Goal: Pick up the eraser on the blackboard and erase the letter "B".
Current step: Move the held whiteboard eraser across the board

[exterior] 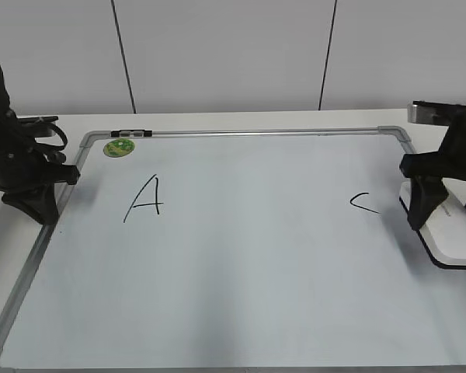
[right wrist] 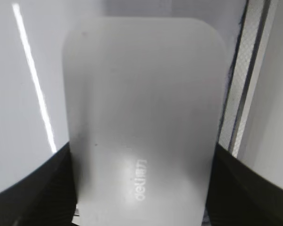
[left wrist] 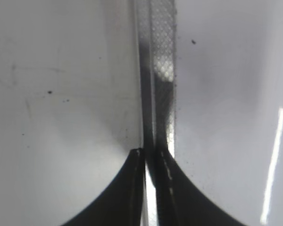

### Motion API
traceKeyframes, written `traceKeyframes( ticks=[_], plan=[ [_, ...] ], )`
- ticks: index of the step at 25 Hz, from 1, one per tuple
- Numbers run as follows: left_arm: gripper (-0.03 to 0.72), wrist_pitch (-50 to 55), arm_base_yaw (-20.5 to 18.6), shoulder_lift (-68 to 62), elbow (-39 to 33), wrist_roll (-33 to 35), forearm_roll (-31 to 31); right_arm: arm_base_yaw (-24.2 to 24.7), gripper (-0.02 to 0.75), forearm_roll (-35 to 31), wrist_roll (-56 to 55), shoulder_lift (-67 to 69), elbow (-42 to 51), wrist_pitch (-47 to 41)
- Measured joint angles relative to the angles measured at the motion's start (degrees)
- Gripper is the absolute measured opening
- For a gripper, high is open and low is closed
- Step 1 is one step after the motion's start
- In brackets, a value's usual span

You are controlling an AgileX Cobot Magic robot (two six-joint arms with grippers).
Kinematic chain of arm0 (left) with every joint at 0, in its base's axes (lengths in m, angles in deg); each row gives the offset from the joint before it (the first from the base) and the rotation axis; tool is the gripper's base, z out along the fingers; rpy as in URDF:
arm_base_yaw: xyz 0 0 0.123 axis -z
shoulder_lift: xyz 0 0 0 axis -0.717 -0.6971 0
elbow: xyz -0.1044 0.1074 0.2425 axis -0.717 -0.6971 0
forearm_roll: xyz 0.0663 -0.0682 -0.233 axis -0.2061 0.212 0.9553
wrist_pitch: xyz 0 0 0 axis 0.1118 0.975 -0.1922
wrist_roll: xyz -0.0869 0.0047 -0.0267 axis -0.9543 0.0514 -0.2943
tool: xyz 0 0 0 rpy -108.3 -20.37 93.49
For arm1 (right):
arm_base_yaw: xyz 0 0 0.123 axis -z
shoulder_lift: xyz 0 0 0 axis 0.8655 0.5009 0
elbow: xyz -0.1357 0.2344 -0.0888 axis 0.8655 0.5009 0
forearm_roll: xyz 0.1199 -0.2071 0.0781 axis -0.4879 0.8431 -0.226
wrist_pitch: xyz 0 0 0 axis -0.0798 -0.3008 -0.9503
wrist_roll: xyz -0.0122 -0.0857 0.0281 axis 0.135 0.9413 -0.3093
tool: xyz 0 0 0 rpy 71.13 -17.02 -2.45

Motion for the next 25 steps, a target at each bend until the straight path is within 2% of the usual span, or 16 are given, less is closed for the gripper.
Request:
traceKeyframes(
  ticks=[10,19,25],
  plan=[
    [0.046,0.0,0.0,0.0,0.0,0.0,0.0,0.3,0.524,3.7,1.2,0.0,0.1,0.5],
    [0.046,0.0,0.0,0.0,0.0,0.0,0.0,0.3,0.524,4.6,1.2,0.1,0.1,7.8],
    [0.046,0.1,0.0,0.0,0.0,-0.1,0.0,0.3,0.524,5.5,1.4,3.9,-1.1,8.2]
  ],
)
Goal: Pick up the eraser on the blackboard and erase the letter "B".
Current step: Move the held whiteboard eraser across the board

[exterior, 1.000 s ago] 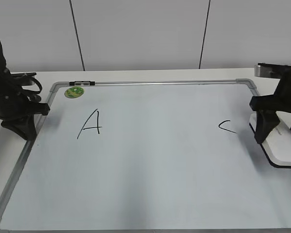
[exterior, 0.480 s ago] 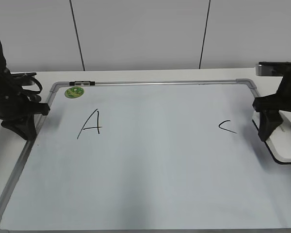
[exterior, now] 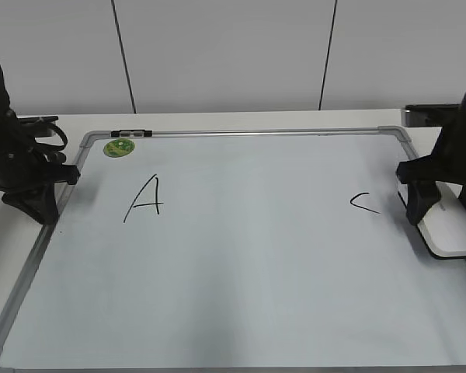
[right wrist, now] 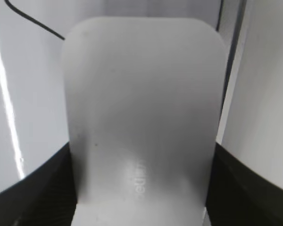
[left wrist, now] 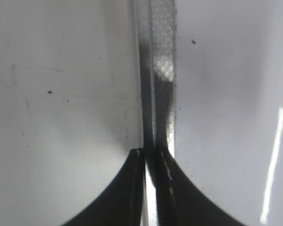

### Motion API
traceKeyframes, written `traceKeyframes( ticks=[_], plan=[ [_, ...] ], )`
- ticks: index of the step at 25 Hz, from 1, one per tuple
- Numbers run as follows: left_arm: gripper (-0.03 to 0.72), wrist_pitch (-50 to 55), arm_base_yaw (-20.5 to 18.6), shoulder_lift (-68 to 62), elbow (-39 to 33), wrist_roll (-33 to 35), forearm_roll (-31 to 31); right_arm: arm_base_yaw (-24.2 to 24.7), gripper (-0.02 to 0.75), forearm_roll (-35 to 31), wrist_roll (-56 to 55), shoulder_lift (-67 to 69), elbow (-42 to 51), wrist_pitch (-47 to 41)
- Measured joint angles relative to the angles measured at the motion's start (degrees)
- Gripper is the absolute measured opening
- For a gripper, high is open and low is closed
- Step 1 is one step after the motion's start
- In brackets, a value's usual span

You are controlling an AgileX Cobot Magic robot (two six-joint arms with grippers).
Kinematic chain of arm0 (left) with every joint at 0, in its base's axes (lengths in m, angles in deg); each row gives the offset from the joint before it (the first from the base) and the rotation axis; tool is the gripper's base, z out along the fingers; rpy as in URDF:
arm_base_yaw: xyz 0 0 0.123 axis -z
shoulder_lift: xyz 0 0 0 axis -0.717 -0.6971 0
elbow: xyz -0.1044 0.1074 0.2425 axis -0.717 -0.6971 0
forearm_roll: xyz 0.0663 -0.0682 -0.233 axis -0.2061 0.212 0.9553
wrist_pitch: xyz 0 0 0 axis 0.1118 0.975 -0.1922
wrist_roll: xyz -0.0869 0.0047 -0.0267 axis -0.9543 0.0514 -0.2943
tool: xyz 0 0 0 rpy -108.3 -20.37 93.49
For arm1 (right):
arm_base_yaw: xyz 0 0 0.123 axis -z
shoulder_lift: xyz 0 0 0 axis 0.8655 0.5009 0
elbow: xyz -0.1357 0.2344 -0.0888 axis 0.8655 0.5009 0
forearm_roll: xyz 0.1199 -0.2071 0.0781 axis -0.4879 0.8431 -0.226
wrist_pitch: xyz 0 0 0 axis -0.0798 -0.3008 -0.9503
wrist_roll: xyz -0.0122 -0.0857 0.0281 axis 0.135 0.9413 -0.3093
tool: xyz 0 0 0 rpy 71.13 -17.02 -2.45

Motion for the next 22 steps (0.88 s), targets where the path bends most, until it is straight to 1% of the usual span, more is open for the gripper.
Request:
traceKeyframes(
  ticks=[6,11,22],
  plan=[
    [0.046,0.0,0.0,0.0,0.0,0.0,0.0,0.0,0.524,1.9,0.0,3.2,-5.1,-2.0],
    [0.046,0.0,0.0,0.0,0.0,0.0,0.0,0.1,0.524,2.2,0.0,6.6,-9.4,-4.1],
    [0.046,0.0,0.0,0.0,0.0,0.0,0.0,1.1,0.524,2.2,-1.5,10.0,-11.1,-5.5]
  ],
)
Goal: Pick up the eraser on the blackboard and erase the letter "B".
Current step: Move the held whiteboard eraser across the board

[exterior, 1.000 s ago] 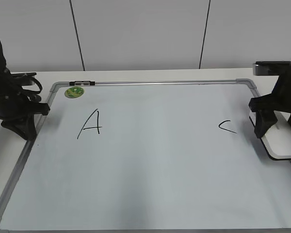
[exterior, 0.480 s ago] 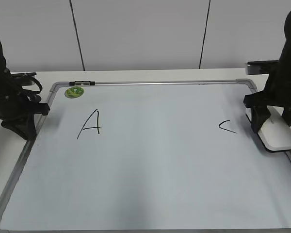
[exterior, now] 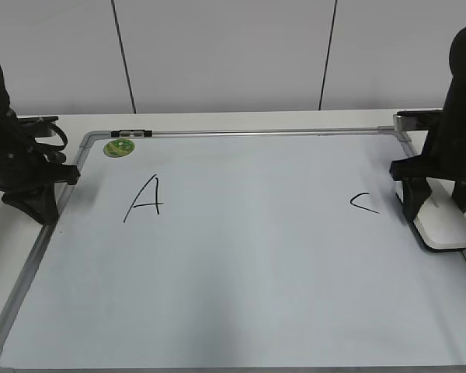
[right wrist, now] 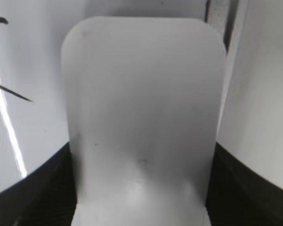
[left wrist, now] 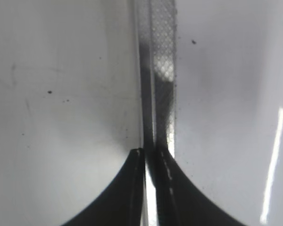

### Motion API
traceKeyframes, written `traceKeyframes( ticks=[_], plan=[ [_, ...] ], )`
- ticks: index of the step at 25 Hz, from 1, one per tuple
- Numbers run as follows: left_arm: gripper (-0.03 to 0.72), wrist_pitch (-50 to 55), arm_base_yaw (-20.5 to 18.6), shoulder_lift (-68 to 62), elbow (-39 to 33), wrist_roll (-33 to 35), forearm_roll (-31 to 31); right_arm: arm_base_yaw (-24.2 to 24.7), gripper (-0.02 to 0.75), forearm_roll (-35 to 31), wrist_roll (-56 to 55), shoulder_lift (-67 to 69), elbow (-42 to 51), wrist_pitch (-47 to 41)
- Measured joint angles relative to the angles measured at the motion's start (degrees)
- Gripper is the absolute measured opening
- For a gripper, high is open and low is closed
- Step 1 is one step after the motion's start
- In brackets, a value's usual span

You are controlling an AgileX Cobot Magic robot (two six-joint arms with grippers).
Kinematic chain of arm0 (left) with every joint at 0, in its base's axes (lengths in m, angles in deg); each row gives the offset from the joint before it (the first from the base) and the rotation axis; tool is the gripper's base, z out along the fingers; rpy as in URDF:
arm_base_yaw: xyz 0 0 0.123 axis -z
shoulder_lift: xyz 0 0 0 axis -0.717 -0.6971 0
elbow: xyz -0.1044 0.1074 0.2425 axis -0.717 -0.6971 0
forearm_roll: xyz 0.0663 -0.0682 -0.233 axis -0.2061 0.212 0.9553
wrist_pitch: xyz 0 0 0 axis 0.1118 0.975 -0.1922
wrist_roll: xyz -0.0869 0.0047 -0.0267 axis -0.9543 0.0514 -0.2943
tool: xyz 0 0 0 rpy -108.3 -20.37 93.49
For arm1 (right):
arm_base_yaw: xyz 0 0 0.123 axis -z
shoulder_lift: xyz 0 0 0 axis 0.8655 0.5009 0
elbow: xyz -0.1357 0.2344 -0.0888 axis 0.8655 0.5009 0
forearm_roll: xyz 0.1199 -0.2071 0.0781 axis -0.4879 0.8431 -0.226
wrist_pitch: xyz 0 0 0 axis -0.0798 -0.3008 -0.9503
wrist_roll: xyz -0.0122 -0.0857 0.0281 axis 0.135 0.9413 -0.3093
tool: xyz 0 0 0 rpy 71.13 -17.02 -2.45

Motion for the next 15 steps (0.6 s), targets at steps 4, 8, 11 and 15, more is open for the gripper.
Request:
traceKeyframes(
  ticks=[4,8,11,15],
  plan=[
    [0.046,0.0,0.0,0.0,0.0,0.0,0.0,0.2,0.524,0.1,0.0,0.3,0.0,0.0],
    [0.046,0.0,0.0,0.0,0.0,0.0,0.0,0.3,0.559,0.1,-0.1,0.3,0.0,0.1],
    [0.046,0.0,0.0,0.0,0.0,0.0,0.0,0.3,0.615,0.1,-0.1,0.3,-0.1,0.1],
    [0.047,0.0,0.0,0.0,0.0,0.0,0.0,0.3,0.636,0.1,-0.4,0.3,-0.1,0.0]
  ],
)
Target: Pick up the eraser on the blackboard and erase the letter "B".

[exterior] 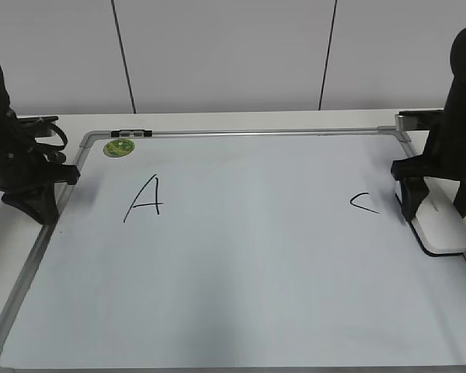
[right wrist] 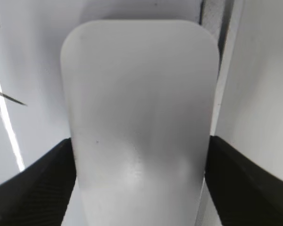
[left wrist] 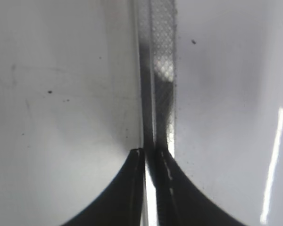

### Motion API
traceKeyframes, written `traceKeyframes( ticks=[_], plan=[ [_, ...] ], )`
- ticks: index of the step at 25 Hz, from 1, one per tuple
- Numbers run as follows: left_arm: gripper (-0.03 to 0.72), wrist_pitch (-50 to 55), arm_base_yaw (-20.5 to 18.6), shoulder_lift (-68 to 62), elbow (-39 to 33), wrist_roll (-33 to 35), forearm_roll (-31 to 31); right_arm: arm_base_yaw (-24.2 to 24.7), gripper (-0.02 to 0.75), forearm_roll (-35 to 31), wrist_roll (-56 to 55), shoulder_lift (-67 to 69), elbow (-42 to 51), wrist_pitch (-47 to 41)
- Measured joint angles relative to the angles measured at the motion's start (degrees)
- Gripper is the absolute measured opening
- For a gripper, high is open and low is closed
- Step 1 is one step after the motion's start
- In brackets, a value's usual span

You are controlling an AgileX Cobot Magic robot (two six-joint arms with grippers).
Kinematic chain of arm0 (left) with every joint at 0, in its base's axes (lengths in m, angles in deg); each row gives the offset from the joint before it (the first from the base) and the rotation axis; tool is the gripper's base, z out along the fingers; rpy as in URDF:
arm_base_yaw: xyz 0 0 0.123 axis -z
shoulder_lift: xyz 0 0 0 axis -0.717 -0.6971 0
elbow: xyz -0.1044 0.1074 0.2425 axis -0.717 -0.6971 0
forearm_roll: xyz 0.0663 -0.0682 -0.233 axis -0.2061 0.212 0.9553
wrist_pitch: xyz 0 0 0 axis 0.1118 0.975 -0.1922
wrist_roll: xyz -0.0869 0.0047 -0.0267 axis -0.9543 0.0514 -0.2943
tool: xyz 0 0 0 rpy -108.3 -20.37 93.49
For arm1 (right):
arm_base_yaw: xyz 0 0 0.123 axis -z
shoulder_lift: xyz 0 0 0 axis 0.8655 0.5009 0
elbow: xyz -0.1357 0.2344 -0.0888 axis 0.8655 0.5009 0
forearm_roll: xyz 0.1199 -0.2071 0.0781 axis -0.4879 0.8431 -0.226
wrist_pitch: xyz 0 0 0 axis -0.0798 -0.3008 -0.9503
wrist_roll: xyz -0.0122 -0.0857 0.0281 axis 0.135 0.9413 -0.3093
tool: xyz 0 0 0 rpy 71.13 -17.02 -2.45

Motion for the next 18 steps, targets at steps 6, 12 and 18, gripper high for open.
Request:
traceKeyframes(
  ticks=[6,12,18],
  plan=[
    [0.106,0.0,0.0,0.3,0.0,0.0,-0.8,0.0,0.639,0.6,-0.7,0.0,-2.7,-1.8],
    [0.386,1.1,-0.1,3.4,0.0,-1.4,-4.6,0.0,0.639,0.6,-2.2,0.0,-6.1,-2.1],
    [0.486,3.9,-0.2,6.7,0.0,-2.2,-5.9,0.0,0.625,0.6,-2.9,-0.6,-6.3,-2.2]
  ],
)
